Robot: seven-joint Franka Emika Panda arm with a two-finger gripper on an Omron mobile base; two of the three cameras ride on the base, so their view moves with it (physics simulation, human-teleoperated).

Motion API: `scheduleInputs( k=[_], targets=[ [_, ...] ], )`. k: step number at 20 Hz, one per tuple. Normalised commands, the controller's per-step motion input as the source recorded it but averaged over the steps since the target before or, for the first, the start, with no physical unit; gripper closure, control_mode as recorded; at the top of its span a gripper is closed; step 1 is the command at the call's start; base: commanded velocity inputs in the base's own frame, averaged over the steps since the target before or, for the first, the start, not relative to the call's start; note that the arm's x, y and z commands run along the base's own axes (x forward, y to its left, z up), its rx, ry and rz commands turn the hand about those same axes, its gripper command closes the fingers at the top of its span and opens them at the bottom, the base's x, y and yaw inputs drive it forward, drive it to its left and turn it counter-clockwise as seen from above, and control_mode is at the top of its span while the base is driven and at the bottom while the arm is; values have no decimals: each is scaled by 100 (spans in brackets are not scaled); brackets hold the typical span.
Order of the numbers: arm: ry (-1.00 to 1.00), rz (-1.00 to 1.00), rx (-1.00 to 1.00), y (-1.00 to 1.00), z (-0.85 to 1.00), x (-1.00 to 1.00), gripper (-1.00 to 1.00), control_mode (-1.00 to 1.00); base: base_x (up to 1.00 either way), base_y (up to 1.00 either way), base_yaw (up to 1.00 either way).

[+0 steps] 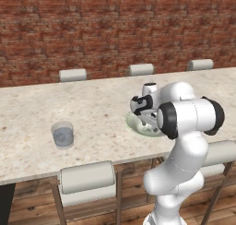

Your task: There are four ice cubes in the ice bowl. Place two ice cubes in each glass of water.

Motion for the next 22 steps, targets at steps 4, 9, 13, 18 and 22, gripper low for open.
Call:
scheduleInputs(
  k=[4, 9, 13, 18, 22],
  targets=[
    [-1, 0, 0, 12, -29, 0, -100, -100, 0, 0, 0],
    [-1, 0, 0, 17, -30, 0, -100, -100, 0, 0, 0],
    [-5, 0, 0, 4, -12, 11, -100, -100, 0, 0, 0],
    [-6, 0, 1, 0, -3, 16, -100, -100, 0, 0, 0],
    [-5, 0, 1, -7, -15, 21, -100, -100, 0, 0, 0]
  ],
)
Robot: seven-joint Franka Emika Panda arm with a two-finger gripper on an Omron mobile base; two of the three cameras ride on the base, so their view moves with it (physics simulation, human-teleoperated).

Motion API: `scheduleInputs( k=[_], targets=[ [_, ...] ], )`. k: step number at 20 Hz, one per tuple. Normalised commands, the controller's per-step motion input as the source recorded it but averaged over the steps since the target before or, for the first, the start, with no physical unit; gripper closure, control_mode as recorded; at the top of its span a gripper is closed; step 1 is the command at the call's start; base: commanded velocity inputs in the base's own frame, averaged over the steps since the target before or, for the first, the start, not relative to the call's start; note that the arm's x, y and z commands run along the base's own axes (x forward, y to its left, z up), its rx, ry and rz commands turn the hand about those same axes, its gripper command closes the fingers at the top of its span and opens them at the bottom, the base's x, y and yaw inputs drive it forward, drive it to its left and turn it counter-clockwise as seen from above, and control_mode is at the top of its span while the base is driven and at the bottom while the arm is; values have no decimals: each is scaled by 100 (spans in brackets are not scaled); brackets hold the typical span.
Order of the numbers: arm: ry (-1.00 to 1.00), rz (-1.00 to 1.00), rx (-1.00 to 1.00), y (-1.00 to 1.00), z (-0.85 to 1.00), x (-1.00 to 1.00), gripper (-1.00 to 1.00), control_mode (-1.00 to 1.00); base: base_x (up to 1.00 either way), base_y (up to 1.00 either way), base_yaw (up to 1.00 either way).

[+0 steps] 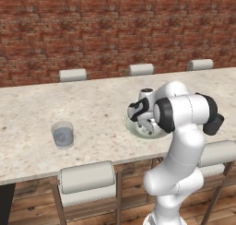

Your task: There are four ice cubes in the ice bowl. Place two ice cubes in each glass of water.

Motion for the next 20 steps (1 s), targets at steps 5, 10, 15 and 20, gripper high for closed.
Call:
scheduleInputs(
  k=[5, 10, 15, 20],
  targets=[
    [-1, 0, 0, -3, -34, 17, -100, -100, 0, 0, 0],
    [0, 0, 0, 0, -44, 7, 100, -100, 0, 0, 0],
    [0, 0, 0, 0, -50, 0, 100, -100, 0, 0, 0],
    [0, 0, 0, 3, -34, 0, 100, -100, 0, 0, 0]
  ],
)
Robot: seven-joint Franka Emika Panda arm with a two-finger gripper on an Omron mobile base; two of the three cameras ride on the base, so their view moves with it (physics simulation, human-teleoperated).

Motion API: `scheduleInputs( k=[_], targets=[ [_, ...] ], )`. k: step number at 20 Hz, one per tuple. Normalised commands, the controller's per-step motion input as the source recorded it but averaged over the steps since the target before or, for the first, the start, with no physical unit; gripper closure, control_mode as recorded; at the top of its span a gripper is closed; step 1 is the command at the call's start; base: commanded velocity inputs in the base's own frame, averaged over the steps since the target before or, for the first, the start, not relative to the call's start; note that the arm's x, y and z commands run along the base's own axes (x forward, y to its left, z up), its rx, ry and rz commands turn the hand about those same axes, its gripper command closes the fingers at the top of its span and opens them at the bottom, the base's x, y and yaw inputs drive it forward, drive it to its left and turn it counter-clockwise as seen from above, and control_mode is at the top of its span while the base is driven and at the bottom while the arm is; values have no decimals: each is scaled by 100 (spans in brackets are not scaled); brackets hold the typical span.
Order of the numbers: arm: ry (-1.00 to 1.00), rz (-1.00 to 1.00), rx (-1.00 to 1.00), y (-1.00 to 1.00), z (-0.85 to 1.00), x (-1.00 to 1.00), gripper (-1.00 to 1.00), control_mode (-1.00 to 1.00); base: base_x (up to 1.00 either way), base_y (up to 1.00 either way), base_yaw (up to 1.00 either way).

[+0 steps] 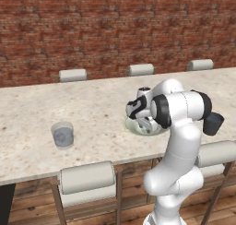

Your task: There are four ice cubes in the ice bowl. Place two ice cubes in each glass of water.

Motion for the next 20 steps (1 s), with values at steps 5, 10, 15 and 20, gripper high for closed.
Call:
scheduleInputs(
  k=[5, 10, 15, 20],
  targets=[
    [0, 0, 0, 16, -15, -15, 100, -100, 0, 0, 0],
    [0, 0, 0, 19, -10, -25, 100, -100, 0, 0, 0],
    [-3, 0, 4, 3, -2, -23, 100, -100, 0, 0, 0],
    [-7, 0, 23, -4, 42, -6, 100, -100, 0, 0, 0]
  ],
)
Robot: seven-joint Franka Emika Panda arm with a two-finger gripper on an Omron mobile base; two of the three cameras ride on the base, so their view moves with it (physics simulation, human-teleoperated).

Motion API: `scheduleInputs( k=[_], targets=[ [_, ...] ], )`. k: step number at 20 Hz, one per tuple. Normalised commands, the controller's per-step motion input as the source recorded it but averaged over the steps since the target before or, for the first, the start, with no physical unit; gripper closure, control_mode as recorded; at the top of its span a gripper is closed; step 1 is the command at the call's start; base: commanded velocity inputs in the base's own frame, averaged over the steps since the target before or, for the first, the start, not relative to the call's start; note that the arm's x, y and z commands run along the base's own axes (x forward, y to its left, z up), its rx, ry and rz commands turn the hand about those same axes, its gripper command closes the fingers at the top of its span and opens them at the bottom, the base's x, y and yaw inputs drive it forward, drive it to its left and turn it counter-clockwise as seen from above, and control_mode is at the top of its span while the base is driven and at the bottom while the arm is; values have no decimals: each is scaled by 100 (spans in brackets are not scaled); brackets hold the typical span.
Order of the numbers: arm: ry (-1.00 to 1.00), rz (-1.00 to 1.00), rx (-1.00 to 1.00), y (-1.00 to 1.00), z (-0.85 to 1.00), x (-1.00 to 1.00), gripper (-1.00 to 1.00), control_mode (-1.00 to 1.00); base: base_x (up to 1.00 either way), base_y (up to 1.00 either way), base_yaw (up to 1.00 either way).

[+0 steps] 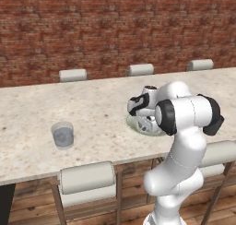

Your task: There are four ice cubes in the ice bowl. Place two ice cubes in each glass of water.

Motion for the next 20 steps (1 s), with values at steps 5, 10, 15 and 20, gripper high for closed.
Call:
scheduleInputs(
  k=[5, 10, 15, 20],
  targets=[
    [-2, 0, 31, -6, 81, -2, 100, -100, 0, 0, 0],
    [2, 0, 23, 2, 93, -11, 100, -100, 0, 0, 0],
    [13, 0, 13, 47, 62, -14, 100, -100, 0, 0, 0],
    [22, 0, 6, 72, 38, -29, 100, -100, 0, 0, 0]
  ],
)
